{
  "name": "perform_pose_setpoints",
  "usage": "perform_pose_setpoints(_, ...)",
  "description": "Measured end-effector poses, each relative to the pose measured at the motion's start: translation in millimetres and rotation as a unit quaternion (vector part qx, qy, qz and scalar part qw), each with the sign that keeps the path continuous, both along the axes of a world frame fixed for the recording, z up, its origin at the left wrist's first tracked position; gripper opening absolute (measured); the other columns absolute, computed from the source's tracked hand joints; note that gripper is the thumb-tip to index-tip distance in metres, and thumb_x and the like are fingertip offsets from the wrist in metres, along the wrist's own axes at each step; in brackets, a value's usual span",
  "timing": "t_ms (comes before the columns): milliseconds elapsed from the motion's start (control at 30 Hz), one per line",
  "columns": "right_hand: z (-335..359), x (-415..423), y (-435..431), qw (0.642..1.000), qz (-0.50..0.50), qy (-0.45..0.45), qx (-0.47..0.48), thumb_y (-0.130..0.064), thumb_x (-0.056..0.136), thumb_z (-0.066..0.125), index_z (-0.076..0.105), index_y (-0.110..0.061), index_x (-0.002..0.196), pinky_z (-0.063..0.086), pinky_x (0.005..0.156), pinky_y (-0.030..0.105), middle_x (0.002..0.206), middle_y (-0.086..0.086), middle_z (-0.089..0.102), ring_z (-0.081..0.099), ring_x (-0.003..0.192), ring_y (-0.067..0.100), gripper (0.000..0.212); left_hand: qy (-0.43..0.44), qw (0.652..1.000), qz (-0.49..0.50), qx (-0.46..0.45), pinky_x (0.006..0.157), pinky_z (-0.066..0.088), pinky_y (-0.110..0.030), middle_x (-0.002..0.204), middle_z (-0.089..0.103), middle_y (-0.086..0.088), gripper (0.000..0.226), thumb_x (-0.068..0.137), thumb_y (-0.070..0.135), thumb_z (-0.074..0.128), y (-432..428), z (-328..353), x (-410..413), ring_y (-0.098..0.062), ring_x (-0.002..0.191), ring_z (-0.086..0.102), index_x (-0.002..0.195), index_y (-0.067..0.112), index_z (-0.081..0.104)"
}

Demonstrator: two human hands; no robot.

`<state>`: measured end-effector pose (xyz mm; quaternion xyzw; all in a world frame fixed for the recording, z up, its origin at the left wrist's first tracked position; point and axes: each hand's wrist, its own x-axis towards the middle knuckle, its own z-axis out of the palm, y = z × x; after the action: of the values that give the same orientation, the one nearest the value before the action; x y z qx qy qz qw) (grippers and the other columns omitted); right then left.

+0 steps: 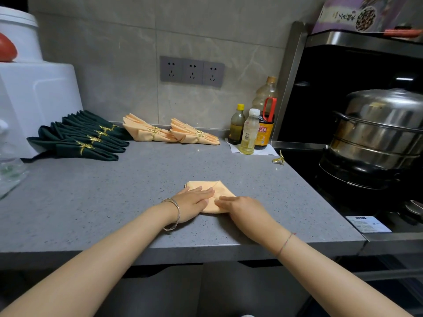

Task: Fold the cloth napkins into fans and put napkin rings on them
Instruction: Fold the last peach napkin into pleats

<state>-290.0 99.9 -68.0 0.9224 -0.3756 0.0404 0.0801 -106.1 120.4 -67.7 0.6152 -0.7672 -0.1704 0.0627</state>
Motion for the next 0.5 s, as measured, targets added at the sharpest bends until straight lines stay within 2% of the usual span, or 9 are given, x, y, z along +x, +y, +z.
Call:
perform_pose_setpoints(100,-3.6,5.7,-1.9,1.0,-0.021,-0.003,-0.023,-0.008,0.093,0.042,0.049,-0.02,0.129,0.046,0.08,0.038,0.12,0.004,0.061,0.059,0.102,0.03,0.039,0.017,1.0,0.005,0.004,0.113,-0.008,-0.023,0.158,0.008,0.014,0.046,0.106,0.025,0.018,1.1,2.2,-0.9,-0.009,0.147,0.0,0.151,0.03,0.017)
perform_pose_setpoints(200,-4.7,8.3,-4.6,0.999,-0.033,-0.001,-0.036,-0.008,0.091,0.042,0.054,-0.022,0.122,0.04,0.071,0.035,0.105,0.007,0.065,0.059,0.095,0.03,0.036,0.035,0.998,0.028,0.034,0.116,-0.004,-0.031,0.158,0.01,0.012,0.045,0.105,0.035,0.016,2.4,2.2,0.4,-0.018,0.148,-0.002,0.149,0.036,0.019)
perform_pose_setpoints(267,-4.8,4.3,-12.1,0.997,-0.037,-0.057,-0.024,-0.004,0.089,0.043,0.06,-0.024,0.123,0.042,0.074,0.037,0.104,0.01,0.067,0.06,0.095,0.033,0.043,0.053,0.996,0.062,0.034,0.117,0.0,-0.037,0.159,0.008,0.008,0.047,0.102,0.047,0.016,6.4,3.5,2.7,-0.023,0.148,-0.002,0.149,0.039,0.02)
perform_pose_setpoints(333,0.8,-0.6,-18.3,0.986,-0.03,-0.164,0.018,-0.004,0.088,0.05,0.069,-0.024,0.11,0.044,0.07,0.036,0.094,0.01,0.071,0.062,0.086,0.03,0.036,0.085,0.993,0.075,-0.042,0.117,-0.003,-0.034,0.159,0.008,0.007,0.05,0.101,0.048,0.019,13.2,8.0,6.8,-0.016,0.147,-0.002,0.15,0.036,0.018)
perform_pose_setpoints(400,14.7,-4.6,-23.8,0.944,-0.038,-0.3,0.129,-0.006,0.087,0.057,0.069,-0.026,0.08,0.044,0.061,0.027,0.071,0.0,0.065,0.056,0.066,0.016,0.024,0.103,0.977,0.073,-0.172,0.114,-0.008,-0.024,0.155,0.005,0.014,0.052,0.101,0.045,0.022,20.2,15.6,16.1,-0.001,0.141,-0.005,0.15,0.03,0.014)
perform_pose_setpoints(433,23.7,-6.4,-25.9,0.911,-0.053,-0.355,0.203,-0.007,0.088,0.059,0.067,-0.023,0.075,0.043,0.057,0.02,0.066,-0.002,0.06,0.052,0.062,0.01,0.021,0.105,0.968,0.073,-0.217,0.112,-0.01,-0.021,0.149,0.002,0.02,0.054,0.1,0.049,0.022,24.3,20.7,21.2,0.003,0.137,-0.007,0.15,0.031,0.011)
perform_pose_setpoints(500,41.4,-8.5,-30.5,0.85,-0.096,-0.391,0.34,-0.016,0.088,0.063,0.068,-0.015,0.082,0.043,0.054,0.016,0.071,0.0,0.062,0.055,0.063,0.011,0.007,0.08,0.956,0.037,-0.28,0.114,-0.01,-0.023,0.147,0.002,0.023,0.068,0.09,0.07,0.012,29.1,28.7,32.4,0.003,0.138,-0.007,0.146,0.033,0.005)
